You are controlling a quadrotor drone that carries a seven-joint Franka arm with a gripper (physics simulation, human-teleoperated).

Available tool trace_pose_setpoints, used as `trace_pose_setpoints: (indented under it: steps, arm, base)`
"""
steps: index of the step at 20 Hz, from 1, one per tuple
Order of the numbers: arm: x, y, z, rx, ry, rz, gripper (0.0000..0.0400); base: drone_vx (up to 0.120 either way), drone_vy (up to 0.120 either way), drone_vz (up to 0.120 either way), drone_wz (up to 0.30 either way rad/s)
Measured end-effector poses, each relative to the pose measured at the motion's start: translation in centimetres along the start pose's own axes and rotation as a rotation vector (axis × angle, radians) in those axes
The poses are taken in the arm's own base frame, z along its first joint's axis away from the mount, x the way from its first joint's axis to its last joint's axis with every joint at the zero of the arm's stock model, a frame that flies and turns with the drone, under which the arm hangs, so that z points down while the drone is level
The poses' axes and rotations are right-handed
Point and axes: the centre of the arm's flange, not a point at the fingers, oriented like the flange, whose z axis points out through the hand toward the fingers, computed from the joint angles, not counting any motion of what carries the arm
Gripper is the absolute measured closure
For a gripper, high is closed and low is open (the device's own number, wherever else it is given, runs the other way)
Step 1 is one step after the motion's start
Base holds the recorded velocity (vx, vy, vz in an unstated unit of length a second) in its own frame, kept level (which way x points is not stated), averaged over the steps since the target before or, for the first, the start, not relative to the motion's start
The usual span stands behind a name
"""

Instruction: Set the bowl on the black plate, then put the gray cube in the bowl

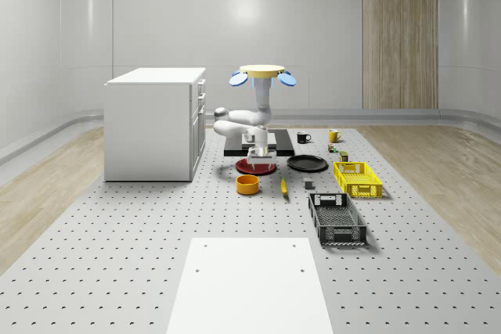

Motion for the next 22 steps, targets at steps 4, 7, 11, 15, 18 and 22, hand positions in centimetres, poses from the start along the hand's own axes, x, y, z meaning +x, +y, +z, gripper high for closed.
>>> trace_pose_setpoints:
  steps: [4, 7, 11, 15, 18, 22]
  arm:
    - [0.5, 0.4, 1.0, 0.0, 0.0, 0.0, 0.0]
    - [0.6, 0.6, 2.1, 0.0, 0.0, 0.0, 0.0]
    - [0.7, 0.7, 3.9, 0.0, 0.0, 0.0, 0.0]
    - [0.8, 0.8, 5.0, 0.0, 0.0, 0.0, 0.0]
    - [0.9, 0.9, 5.5, 0.0, 0.0, 0.0, 0.0]
    - [1.4, 1.4, 5.7, 0.0, 0.0, 0.0, 0.0]
  base:
    - [0.0, 0.0, 0.0, 0.0]
    - [0.0, 0.0, 0.0, 0.0]
    - [0.0, 0.0, 0.0, 0.0]
    - [0.0, 0.0, 0.0, 0.0]
    - [0.0, 0.0, 0.0, 0.0]
    - [0.0, 0.0, 0.0, 0.0]
